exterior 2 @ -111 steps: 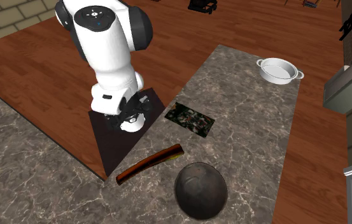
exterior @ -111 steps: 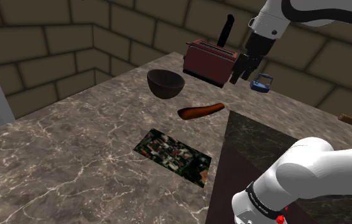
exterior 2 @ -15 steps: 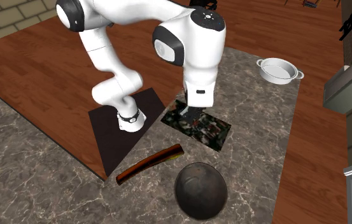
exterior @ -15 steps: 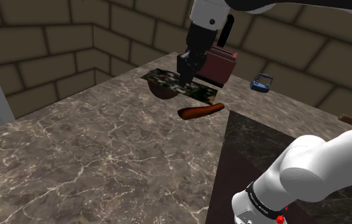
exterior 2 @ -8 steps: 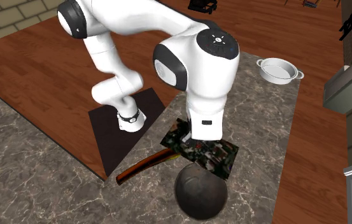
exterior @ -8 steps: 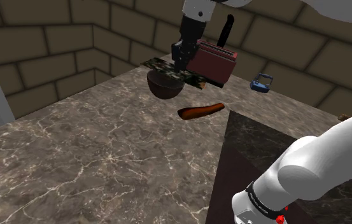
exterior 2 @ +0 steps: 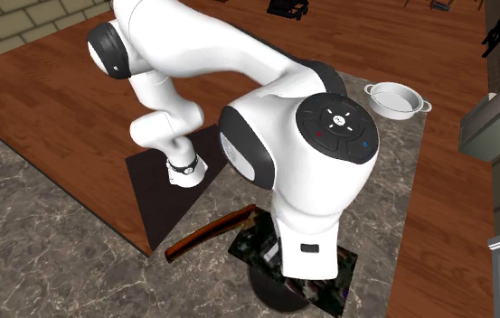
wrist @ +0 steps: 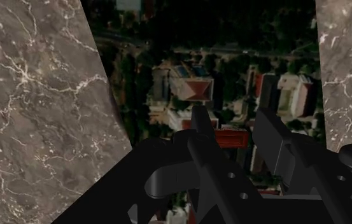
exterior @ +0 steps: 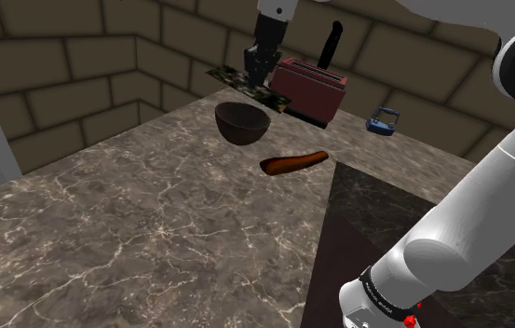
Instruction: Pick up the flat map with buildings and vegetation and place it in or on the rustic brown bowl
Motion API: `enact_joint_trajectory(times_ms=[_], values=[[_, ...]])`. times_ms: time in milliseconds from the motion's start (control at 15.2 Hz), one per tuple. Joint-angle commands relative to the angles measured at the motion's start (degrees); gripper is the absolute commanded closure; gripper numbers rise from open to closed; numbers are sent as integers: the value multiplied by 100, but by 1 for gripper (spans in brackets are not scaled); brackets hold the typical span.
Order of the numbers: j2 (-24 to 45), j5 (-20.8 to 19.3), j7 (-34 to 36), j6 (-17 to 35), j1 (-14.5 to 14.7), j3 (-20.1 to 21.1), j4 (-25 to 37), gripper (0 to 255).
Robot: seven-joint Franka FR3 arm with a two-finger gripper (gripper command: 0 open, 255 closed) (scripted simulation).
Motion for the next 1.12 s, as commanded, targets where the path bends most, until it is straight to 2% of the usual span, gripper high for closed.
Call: enact_joint_trajectory(times_ms=[0,1056], values=[[159,-26,-65,28,-34,-34,124,255],[184,-34,-56,1246,-37,-37,-1069,255]])
